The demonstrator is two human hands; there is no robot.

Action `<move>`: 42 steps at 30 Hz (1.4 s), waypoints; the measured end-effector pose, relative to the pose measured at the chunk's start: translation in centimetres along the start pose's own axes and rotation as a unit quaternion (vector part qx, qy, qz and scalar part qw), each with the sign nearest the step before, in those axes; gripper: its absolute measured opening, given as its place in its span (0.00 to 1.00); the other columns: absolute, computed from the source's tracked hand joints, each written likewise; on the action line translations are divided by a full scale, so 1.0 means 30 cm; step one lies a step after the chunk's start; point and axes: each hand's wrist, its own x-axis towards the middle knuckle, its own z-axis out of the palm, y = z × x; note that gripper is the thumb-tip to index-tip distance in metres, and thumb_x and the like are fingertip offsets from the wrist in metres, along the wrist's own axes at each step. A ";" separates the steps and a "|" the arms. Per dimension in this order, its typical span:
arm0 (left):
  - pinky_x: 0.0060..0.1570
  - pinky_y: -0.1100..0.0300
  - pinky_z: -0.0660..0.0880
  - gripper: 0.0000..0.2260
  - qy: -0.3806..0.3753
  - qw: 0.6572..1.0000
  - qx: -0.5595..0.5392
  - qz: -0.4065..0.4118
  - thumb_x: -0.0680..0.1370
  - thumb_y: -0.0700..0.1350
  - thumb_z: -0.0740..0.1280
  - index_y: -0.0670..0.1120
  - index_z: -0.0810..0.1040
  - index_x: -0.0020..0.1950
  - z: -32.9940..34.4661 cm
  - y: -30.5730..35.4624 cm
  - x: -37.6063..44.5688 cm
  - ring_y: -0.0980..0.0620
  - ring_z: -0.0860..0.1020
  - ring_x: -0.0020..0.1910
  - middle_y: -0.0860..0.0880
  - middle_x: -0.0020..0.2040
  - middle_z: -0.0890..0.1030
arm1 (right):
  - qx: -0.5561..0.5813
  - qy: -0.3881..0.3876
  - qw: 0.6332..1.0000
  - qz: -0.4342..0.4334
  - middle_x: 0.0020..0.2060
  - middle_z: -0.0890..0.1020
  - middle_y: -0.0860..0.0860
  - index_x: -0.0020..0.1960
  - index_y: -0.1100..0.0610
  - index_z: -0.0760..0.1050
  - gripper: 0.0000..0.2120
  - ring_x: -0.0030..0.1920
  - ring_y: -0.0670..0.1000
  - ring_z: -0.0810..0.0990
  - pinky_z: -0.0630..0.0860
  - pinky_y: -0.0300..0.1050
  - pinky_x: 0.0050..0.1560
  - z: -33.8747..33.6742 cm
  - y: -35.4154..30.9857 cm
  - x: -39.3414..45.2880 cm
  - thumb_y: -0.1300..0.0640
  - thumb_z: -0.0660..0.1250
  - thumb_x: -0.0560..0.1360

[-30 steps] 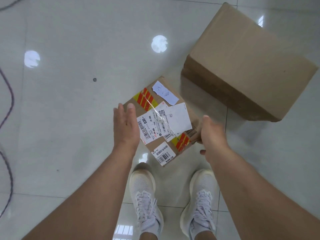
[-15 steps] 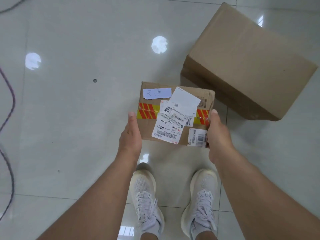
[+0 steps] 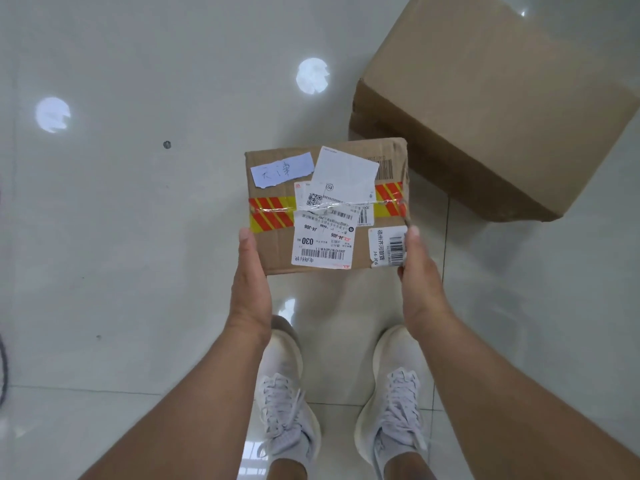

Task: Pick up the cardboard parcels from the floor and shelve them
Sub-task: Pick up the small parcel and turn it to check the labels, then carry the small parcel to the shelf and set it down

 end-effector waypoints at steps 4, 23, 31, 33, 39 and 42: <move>0.72 0.54 0.63 0.25 -0.014 1.000 0.009 0.019 0.75 0.68 0.48 0.61 0.77 0.60 0.003 0.047 -0.043 0.57 0.73 0.66 0.55 0.63 0.80 | 0.007 0.004 1.000 -0.028 0.47 0.81 0.47 0.53 0.47 0.77 0.22 0.51 0.45 0.77 0.66 0.38 0.45 -0.029 -0.061 -0.031 0.40 0.47 0.79; 0.74 0.52 0.61 0.38 -0.092 0.984 0.046 0.147 0.68 0.74 0.52 0.54 0.72 0.71 0.045 0.384 -0.370 0.56 0.71 0.70 0.53 0.69 0.76 | 0.115 0.045 0.977 -0.177 0.57 0.80 0.54 0.61 0.57 0.74 0.22 0.55 0.50 0.76 0.70 0.43 0.57 -0.238 -0.345 -0.354 0.45 0.50 0.79; 0.76 0.52 0.56 0.51 -0.161 0.956 0.112 0.219 0.60 0.82 0.52 0.54 0.65 0.75 0.067 0.527 -0.586 0.58 0.64 0.75 0.53 0.75 0.69 | 0.171 0.110 0.962 -0.183 0.65 0.77 0.53 0.69 0.55 0.70 0.33 0.66 0.51 0.73 0.65 0.50 0.70 -0.389 -0.368 -0.623 0.38 0.50 0.71; 0.76 0.52 0.55 0.53 -0.183 0.949 0.123 0.226 0.58 0.83 0.52 0.52 0.64 0.76 0.084 0.532 -0.649 0.58 0.63 0.75 0.52 0.76 0.67 | 0.187 0.132 0.954 -0.194 0.63 0.78 0.55 0.68 0.57 0.71 0.31 0.65 0.52 0.74 0.66 0.49 0.69 -0.447 -0.362 -0.690 0.40 0.50 0.73; 0.76 0.52 0.55 0.52 -0.242 0.930 0.143 0.238 0.59 0.82 0.53 0.52 0.64 0.76 0.152 0.532 -0.812 0.58 0.63 0.75 0.52 0.76 0.67 | 0.237 0.170 0.933 -0.210 0.56 0.82 0.53 0.61 0.54 0.76 0.26 0.57 0.50 0.78 0.71 0.41 0.56 -0.598 -0.333 -0.846 0.41 0.50 0.75; 0.76 0.52 0.56 0.50 -0.277 0.917 0.149 0.243 0.62 0.81 0.53 0.52 0.65 0.76 0.204 0.531 -0.892 0.58 0.64 0.75 0.52 0.75 0.68 | 0.258 0.188 0.925 -0.208 0.54 0.82 0.51 0.59 0.52 0.76 0.27 0.55 0.49 0.78 0.70 0.43 0.56 -0.672 -0.305 -0.905 0.39 0.49 0.73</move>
